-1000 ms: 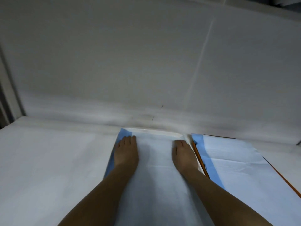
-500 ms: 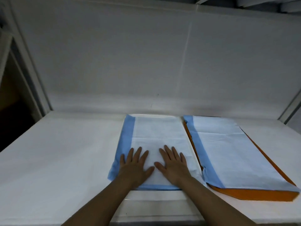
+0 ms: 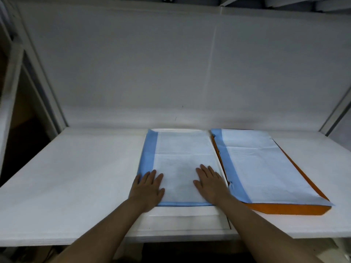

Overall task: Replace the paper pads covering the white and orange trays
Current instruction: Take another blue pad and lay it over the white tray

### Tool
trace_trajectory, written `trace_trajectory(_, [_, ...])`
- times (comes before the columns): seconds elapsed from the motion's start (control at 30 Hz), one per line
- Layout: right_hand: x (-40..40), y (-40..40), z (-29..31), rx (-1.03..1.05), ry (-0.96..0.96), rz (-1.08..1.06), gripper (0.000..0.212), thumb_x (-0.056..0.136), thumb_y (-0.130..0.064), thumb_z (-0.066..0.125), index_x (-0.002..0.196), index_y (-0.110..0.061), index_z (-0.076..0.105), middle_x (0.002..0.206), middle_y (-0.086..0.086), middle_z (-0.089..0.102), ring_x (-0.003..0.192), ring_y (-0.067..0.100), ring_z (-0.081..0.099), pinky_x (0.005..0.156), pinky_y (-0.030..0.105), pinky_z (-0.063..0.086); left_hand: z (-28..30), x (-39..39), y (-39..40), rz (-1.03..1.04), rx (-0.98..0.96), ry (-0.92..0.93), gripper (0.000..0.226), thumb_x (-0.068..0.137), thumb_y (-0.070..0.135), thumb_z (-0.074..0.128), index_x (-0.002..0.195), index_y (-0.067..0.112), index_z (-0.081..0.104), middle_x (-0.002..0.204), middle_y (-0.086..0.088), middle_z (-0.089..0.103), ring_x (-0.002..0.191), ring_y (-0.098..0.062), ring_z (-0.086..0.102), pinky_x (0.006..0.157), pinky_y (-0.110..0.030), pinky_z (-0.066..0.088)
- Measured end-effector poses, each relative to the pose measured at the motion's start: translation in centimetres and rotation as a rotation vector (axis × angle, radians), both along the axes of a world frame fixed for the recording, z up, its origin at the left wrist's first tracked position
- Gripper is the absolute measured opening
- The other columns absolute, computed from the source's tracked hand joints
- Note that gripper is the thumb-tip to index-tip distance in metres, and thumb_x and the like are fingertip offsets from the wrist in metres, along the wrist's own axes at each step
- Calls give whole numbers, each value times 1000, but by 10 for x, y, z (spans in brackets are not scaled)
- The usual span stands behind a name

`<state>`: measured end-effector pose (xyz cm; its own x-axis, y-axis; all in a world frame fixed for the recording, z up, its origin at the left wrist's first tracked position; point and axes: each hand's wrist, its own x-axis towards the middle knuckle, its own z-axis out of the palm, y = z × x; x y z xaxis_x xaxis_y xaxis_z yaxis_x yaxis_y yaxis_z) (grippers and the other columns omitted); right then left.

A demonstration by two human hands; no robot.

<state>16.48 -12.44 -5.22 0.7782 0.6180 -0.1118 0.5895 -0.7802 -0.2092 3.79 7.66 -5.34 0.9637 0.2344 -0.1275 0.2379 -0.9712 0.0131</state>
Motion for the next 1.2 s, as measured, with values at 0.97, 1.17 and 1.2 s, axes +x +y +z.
trace_trajectory(0.97, [-87,-51,36,-409,-159,-27,87,88,-71,29,144,-5,27,143,11,37,132,27,32,114,38,15,29,-88,-23,18,81,104,152,23,78,-45,153,20,8,160,0,8,148,-15,1,116,-45,-13])
trace_trajectory(1.17, [-96,-52,38,-410,-285,16,75,93,-61,28,139,-3,35,133,11,41,127,27,33,113,43,13,33,-83,-29,13,183,157,150,28,78,-45,151,17,17,154,-2,23,145,-22,13,115,-49,-11])
trace_trajectory(1.2, [-98,-53,38,-401,-296,19,71,95,-57,29,139,-2,36,133,11,41,127,28,33,113,44,13,36,-83,-31,24,189,168,138,41,82,-38,150,17,17,153,-3,23,144,-23,13,116,-50,-10])
